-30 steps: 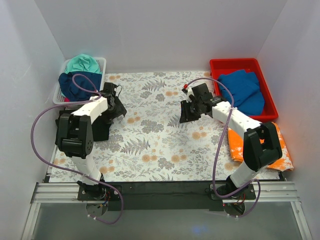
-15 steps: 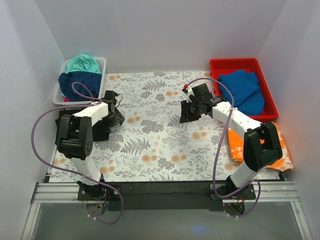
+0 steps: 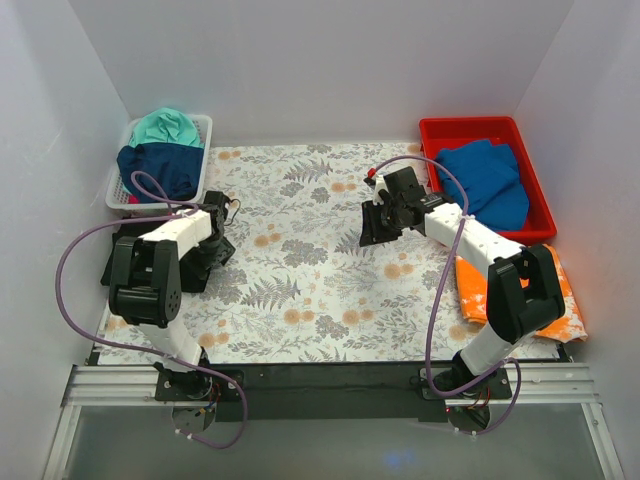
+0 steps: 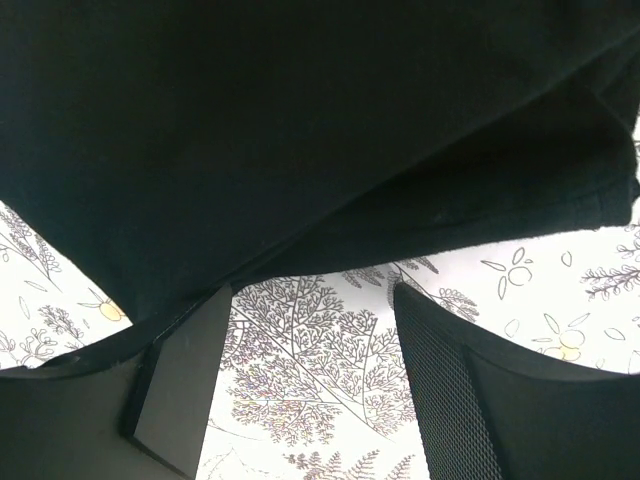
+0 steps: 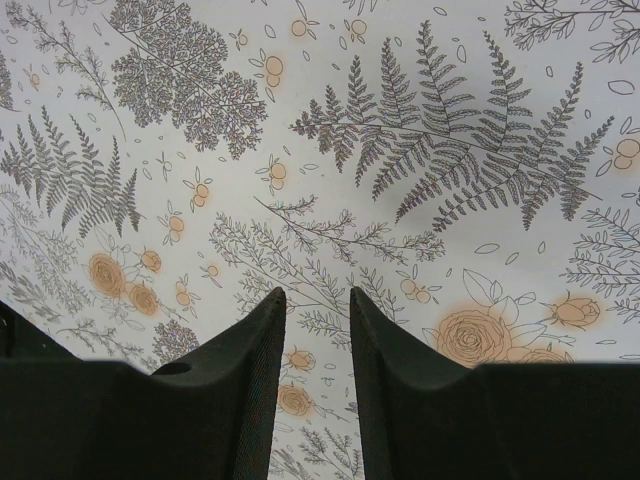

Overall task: Fold and stack the t-shirts
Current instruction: Neatly place the folded tshirt to the corner

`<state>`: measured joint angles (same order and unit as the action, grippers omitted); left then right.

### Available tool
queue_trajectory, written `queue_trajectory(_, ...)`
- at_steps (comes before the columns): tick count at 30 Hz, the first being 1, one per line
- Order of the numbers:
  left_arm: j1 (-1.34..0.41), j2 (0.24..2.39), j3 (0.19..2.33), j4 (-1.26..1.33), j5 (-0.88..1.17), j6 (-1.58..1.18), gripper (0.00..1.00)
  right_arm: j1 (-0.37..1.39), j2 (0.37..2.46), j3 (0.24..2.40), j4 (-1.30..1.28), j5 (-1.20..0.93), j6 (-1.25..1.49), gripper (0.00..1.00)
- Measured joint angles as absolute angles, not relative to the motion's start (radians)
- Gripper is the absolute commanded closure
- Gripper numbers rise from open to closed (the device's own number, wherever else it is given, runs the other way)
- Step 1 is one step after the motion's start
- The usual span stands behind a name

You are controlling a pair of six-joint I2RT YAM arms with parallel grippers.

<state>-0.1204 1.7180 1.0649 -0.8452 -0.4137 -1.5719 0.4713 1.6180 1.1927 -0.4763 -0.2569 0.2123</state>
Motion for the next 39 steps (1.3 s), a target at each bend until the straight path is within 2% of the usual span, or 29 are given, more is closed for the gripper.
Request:
queue_trajectory(6, -0.118, 1.708, 1.055, -0.818, -0.39, -1.53, 0.36, 0.471, 1.618, 1.193, -0.476, -0.257, 0.21, 0.62)
queue_trajectory(16, -0.117, 1.573, 1.012, -0.612, -0.179, -1.372, 0.36, 0.471, 1.618, 1.193, -0.476, -0.257, 0.21, 0.62)
queue_trajectory(23, -0.118, 1.747, 1.101, -0.533, -0.159, -1.323, 0.36, 0.471, 1.62, 1.193, -0.476, -0.256, 0.21, 0.63)
queue_trajectory(30, -0.121, 1.825, 1.162, -0.511, -0.265, -1.312, 0.36, 0.471, 1.619, 1.182, -0.474, -0.237, 0.21, 0.62)
queue_trajectory(39, -0.119, 1.825, 1.162, -0.572, -0.543, -1.364, 0.36, 0.471, 1.618, 1.162, -0.476, -0.222, 0.212, 0.63)
